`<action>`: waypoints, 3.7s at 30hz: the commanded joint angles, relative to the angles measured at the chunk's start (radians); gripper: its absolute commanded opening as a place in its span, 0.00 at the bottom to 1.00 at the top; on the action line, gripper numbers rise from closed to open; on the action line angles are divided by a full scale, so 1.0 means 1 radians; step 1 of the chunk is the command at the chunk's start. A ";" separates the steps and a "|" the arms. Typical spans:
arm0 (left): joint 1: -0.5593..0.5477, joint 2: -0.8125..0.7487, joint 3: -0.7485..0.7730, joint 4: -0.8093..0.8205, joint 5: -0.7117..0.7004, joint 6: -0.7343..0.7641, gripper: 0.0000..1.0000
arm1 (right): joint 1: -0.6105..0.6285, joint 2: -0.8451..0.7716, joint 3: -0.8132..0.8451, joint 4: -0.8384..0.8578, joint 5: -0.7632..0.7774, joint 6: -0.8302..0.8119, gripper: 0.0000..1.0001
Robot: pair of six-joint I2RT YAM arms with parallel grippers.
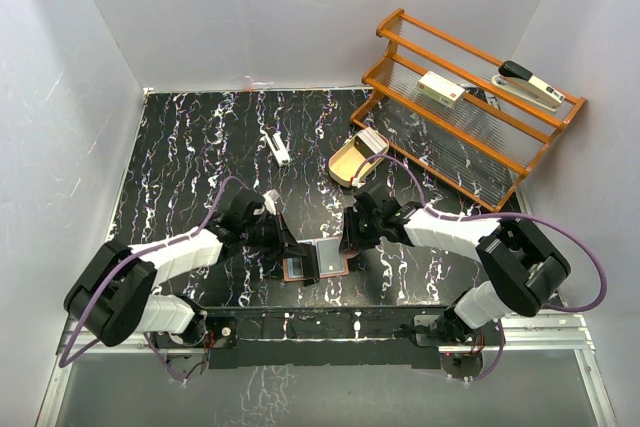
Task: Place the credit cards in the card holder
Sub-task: Insert the credit card into the card holder.
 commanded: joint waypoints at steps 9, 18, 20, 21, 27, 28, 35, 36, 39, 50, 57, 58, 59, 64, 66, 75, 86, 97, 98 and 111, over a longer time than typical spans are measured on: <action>0.020 0.045 -0.014 0.047 0.044 0.026 0.00 | 0.004 0.004 -0.007 0.042 0.042 -0.029 0.16; 0.023 0.092 0.007 0.071 0.063 0.027 0.00 | 0.007 -0.065 0.035 0.018 0.028 -0.003 0.27; 0.023 0.093 0.012 0.063 0.064 0.028 0.00 | 0.007 -0.065 0.040 0.029 0.028 0.002 0.29; 0.023 0.092 0.013 0.061 0.063 0.029 0.00 | 0.007 -0.061 0.042 0.033 0.029 0.003 0.29; 0.023 0.098 0.024 0.047 0.065 0.033 0.00 | 0.013 0.023 0.051 0.039 0.029 -0.007 0.28; 0.023 0.097 0.026 0.041 0.061 0.033 0.00 | 0.015 0.036 0.049 0.037 0.040 -0.007 0.27; 0.025 0.077 0.038 0.013 0.040 0.031 0.00 | 0.018 0.063 0.029 0.022 0.086 -0.019 0.19; 0.026 0.075 0.038 0.012 0.038 0.029 0.00 | 0.019 0.061 0.028 0.019 0.092 -0.020 0.18; 0.027 0.074 0.042 0.013 0.044 0.029 0.00 | 0.020 0.059 0.022 0.019 0.099 -0.021 0.16; 0.032 0.084 0.045 0.027 0.059 0.023 0.00 | 0.019 0.059 0.006 0.034 0.088 -0.020 0.15; 0.032 0.071 0.069 0.002 0.067 0.025 0.00 | 0.019 0.054 0.004 0.035 0.092 -0.022 0.15; 0.032 0.073 0.070 0.004 0.068 0.025 0.00 | 0.019 0.053 0.004 0.035 0.091 -0.022 0.15; 0.032 0.080 0.070 0.005 0.069 0.025 0.00 | 0.020 0.051 0.004 0.035 0.092 -0.022 0.15; 0.033 0.121 0.062 0.021 0.068 0.033 0.00 | 0.019 0.047 0.005 0.037 0.089 -0.022 0.15; 0.033 0.143 0.053 0.036 0.073 0.033 0.00 | 0.018 0.045 0.007 0.036 0.089 -0.023 0.15; 0.035 0.195 0.041 0.058 0.066 0.029 0.00 | 0.020 0.040 -0.002 0.041 0.087 -0.025 0.15; 0.035 0.216 0.059 0.027 -0.019 0.084 0.00 | 0.020 0.043 -0.005 0.049 0.079 -0.025 0.14; 0.036 0.239 0.036 0.101 -0.041 0.060 0.00 | 0.019 0.032 -0.024 0.069 0.067 0.014 0.14; 0.036 0.240 0.032 0.113 -0.043 0.053 0.00 | 0.019 0.030 -0.026 0.072 0.065 0.020 0.14; 0.036 0.204 -0.085 0.298 -0.091 -0.066 0.00 | 0.021 0.008 -0.055 0.096 0.058 0.073 0.14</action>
